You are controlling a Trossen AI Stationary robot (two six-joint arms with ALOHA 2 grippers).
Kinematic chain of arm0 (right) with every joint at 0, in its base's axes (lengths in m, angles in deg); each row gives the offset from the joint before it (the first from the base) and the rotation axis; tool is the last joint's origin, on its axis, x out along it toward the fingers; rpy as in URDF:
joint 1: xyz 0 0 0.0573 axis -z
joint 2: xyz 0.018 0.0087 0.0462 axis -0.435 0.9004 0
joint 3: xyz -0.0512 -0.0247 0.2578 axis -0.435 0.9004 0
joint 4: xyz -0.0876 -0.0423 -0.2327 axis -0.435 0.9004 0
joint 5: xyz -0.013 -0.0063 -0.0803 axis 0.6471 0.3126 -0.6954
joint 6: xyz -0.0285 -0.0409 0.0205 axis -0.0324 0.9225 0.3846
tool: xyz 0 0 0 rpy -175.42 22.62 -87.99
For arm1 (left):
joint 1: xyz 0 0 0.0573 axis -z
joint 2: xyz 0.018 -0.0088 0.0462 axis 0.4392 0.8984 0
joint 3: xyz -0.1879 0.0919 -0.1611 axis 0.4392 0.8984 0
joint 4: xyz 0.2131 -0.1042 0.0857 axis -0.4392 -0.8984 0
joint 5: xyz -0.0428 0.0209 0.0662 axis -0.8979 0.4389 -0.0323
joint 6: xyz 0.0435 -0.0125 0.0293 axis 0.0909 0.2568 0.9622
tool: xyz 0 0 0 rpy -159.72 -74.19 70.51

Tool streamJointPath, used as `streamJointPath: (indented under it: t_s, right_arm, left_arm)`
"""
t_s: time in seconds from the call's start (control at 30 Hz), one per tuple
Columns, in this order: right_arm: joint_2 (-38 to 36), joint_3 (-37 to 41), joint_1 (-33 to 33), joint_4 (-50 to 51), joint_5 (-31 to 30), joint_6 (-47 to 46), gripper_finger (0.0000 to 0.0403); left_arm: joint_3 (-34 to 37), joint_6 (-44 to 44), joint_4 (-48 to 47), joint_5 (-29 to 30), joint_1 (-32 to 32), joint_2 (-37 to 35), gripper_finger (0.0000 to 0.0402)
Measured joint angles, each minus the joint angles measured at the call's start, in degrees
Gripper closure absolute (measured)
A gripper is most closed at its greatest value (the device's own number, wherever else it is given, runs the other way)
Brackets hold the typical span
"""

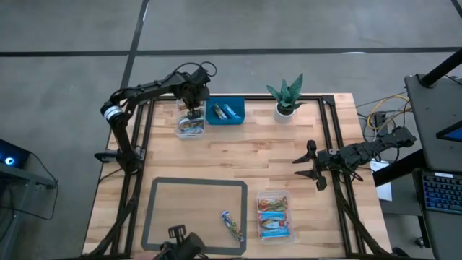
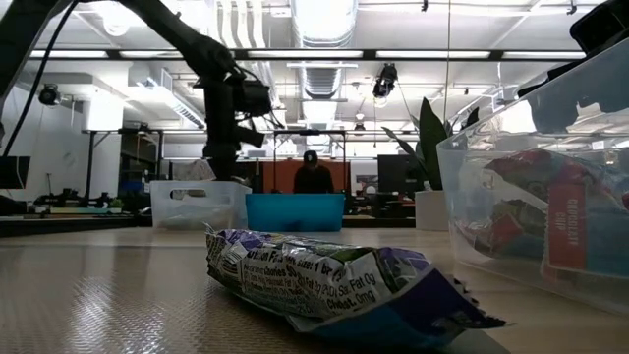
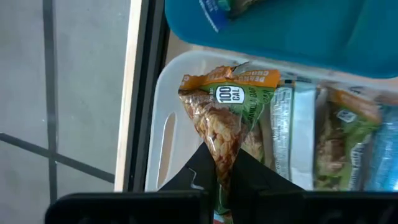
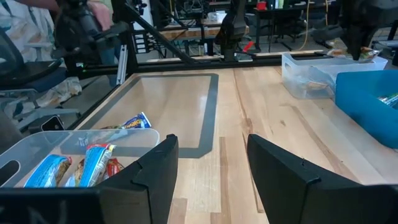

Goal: Pick and place Granola Bars by type
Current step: Put the yellow granola bar into the top transparent bin, then put the blue granola bar into the blue bin

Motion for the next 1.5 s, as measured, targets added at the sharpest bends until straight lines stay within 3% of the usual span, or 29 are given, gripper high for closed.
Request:
streamJointPath:
  t_s: [0.47,0.87,1.07,1.5]
  right_arm:
    - [0.00,0.00,0.00,0.00,0.01,0.00,0.0220]
    - [0.00,0.00,0.00,0.02,0.02,0.00,0.0220]
    - [0.00,0.00,0.02,0.00,0.02,0.00,0.0220]
    - [0.00,0.00,0.02,0.01,0.00,0.00,0.0220]
  left_arm:
    - [10.02,1.00,10.55,-3.14,-1.05,0.09,0.0394]
    - [9.21,-0.93,10.52,-2.24,-0.55,-1.85,0.0321]
    - [9.21,-1.88,8.58,1.29,0.25,-3.33,0.0278]
    - [9.19,-6.89,5.51,1.06,6.09,-14.66,0.0186]
